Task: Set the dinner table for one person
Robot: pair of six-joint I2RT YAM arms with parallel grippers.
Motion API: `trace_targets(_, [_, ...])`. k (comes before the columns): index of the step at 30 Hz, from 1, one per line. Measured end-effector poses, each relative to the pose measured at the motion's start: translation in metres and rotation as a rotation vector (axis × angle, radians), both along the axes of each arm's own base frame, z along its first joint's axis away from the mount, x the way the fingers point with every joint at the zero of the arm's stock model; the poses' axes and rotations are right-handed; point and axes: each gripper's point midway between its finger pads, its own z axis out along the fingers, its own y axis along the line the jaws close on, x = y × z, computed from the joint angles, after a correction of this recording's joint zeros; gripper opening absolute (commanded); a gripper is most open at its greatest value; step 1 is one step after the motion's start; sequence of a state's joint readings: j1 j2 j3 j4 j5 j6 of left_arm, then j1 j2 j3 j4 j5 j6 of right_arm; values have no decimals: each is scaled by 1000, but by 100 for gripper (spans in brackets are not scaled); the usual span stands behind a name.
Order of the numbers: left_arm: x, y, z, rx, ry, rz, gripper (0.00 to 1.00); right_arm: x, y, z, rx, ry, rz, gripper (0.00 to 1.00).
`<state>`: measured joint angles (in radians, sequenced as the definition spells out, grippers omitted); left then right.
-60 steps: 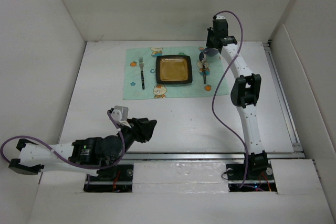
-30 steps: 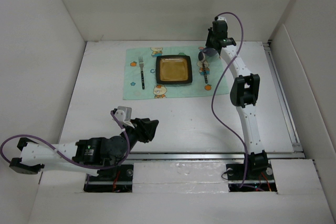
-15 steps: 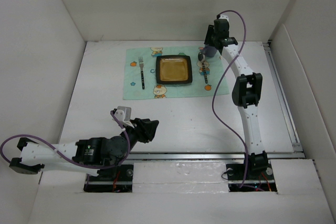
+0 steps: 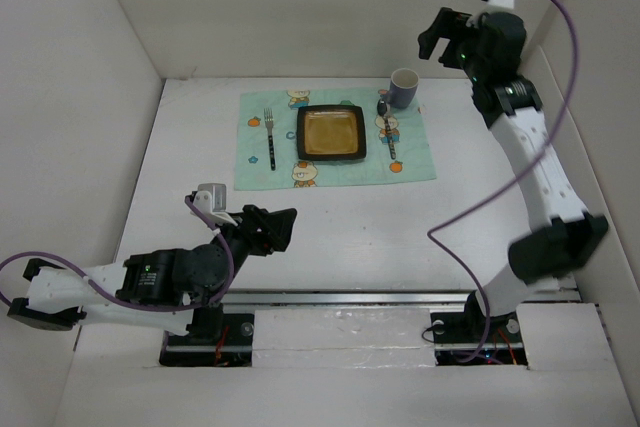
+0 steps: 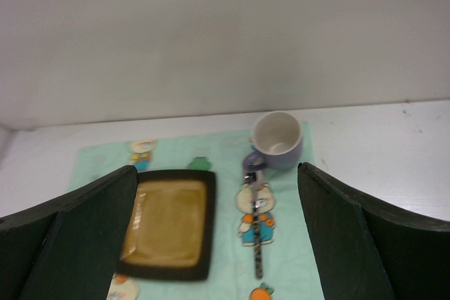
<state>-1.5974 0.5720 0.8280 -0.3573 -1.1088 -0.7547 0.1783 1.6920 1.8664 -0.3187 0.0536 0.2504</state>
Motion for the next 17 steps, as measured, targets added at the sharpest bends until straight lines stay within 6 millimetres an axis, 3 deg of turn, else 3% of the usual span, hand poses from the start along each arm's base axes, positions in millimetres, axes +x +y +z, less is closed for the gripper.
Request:
trace_targets(2, [1,4,12,-18,-9,10,71,-59,0,35,33,-112,53,100])
trace_targets(5, [3,14,34,-64,-17,22,72,-154,-2,67,91,-278,117,100])
trace_targets(10, [7,47,78,-192,-38,44,72,-288,-20,60,182,-476,155,100])
trace_targets(14, [9,75,100,-302,-71,46,72,-356,-48,69,221,-622,87,100])
trace_targets(17, [10,84,97,-330,-93,54,74,-374,-63,66,227,-645,25,100])
